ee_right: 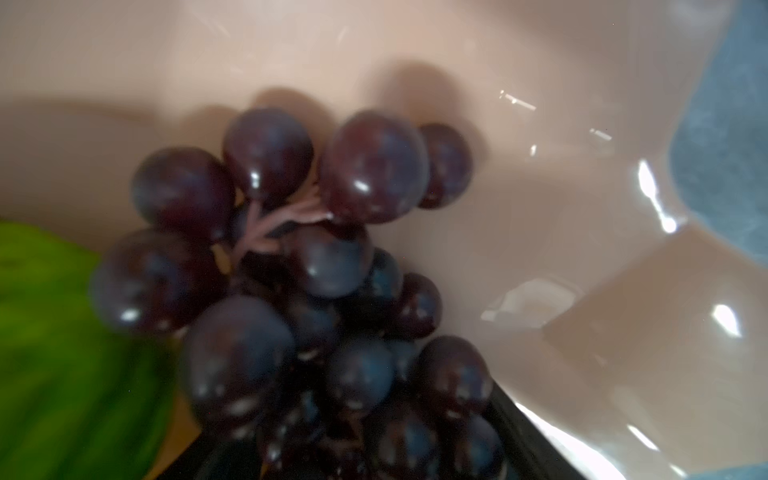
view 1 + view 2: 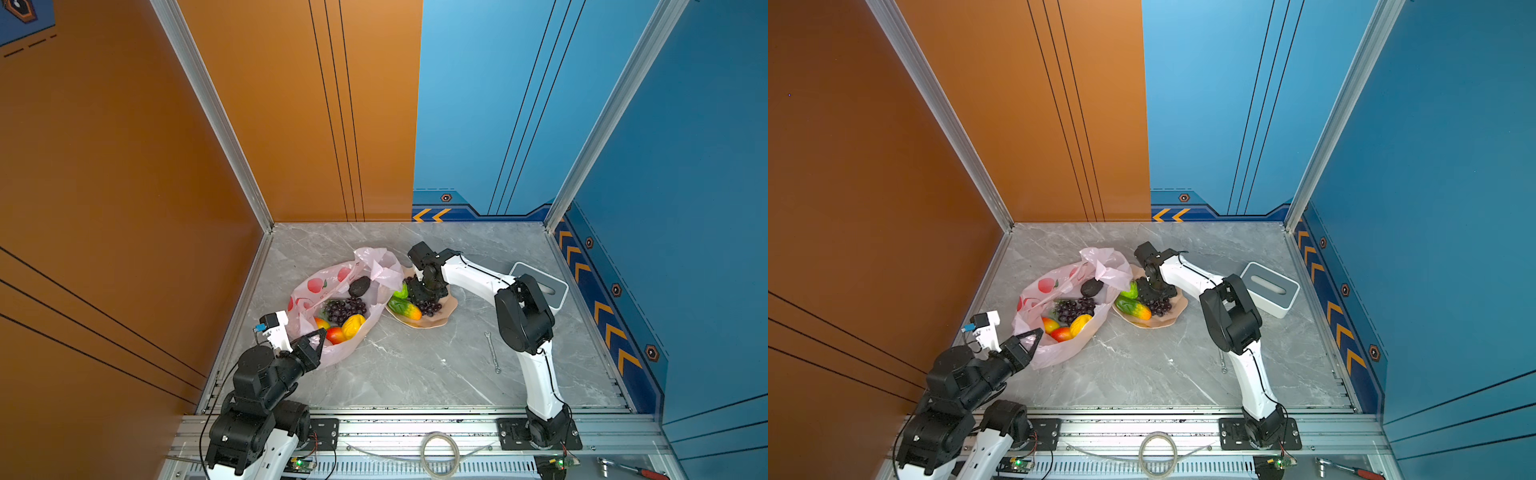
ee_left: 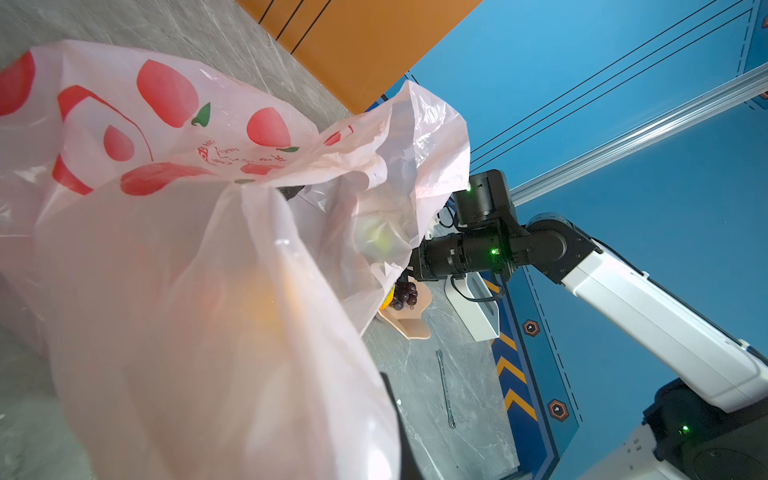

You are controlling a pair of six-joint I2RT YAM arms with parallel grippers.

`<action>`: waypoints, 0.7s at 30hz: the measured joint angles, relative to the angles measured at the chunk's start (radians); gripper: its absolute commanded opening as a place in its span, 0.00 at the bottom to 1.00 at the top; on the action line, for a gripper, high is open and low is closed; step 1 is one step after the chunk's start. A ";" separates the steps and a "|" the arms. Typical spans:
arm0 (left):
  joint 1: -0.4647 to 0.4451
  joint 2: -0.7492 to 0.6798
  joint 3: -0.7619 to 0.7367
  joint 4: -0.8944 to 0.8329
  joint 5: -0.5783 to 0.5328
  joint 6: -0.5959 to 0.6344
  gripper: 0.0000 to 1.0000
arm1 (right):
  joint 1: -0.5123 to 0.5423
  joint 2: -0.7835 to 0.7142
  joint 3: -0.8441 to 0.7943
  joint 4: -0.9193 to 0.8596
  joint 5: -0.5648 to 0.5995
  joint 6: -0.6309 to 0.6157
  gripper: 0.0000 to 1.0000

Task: Place the fruits into the plastic bag
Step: 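Close the right gripper on the grape bunch stem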

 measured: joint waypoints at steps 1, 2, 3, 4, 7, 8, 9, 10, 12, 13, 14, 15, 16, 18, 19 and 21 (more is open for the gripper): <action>0.000 0.000 0.000 0.000 0.000 0.000 0.00 | 0.000 0.005 0.002 -0.002 0.010 -0.003 0.71; 0.000 0.000 0.000 0.000 0.000 0.000 0.00 | 0.000 0.011 0.002 -0.003 0.017 -0.008 0.70; 0.000 0.000 0.000 0.000 0.000 0.000 0.00 | 0.000 0.014 0.005 -0.004 0.021 -0.010 0.68; 0.000 0.000 0.000 0.000 0.000 0.000 0.00 | 0.001 0.016 0.006 -0.005 0.023 -0.012 0.65; 0.000 0.000 0.000 0.000 0.000 0.000 0.00 | 0.006 0.018 0.007 -0.005 0.034 -0.015 0.49; 0.000 0.000 0.000 0.000 0.000 0.000 0.00 | 0.008 0.018 0.007 -0.006 0.040 -0.016 0.46; 0.000 0.000 0.000 0.000 0.000 0.000 0.00 | 0.010 0.018 0.007 -0.010 0.045 -0.019 0.45; 0.000 0.000 0.000 0.000 0.000 0.000 0.00 | 0.013 0.018 0.007 -0.013 0.048 -0.019 0.43; 0.000 0.000 0.000 0.000 0.000 0.000 0.00 | 0.016 0.018 0.007 -0.021 0.054 -0.017 0.35; 0.000 0.000 0.000 0.000 0.000 0.000 0.00 | 0.018 0.018 0.007 -0.023 0.057 -0.016 0.35; 0.000 0.000 0.000 0.000 0.000 0.000 0.00 | 0.019 0.018 0.007 -0.023 0.062 -0.018 0.32; 0.000 0.000 0.000 0.000 0.000 0.000 0.00 | 0.021 0.018 0.007 -0.024 0.066 -0.018 0.27; 0.000 0.000 0.000 0.000 0.000 0.000 0.00 | 0.021 0.018 0.007 -0.024 0.068 -0.014 0.23; 0.000 0.000 0.000 0.000 0.000 0.000 0.00 | 0.022 0.017 0.007 -0.024 0.074 -0.013 0.22; 0.000 0.000 0.000 0.000 0.000 0.000 0.00 | 0.023 0.016 0.007 -0.024 0.075 -0.014 0.20; 0.000 0.000 0.000 0.000 0.000 0.000 0.00 | 0.023 0.013 0.007 -0.024 0.075 -0.012 0.18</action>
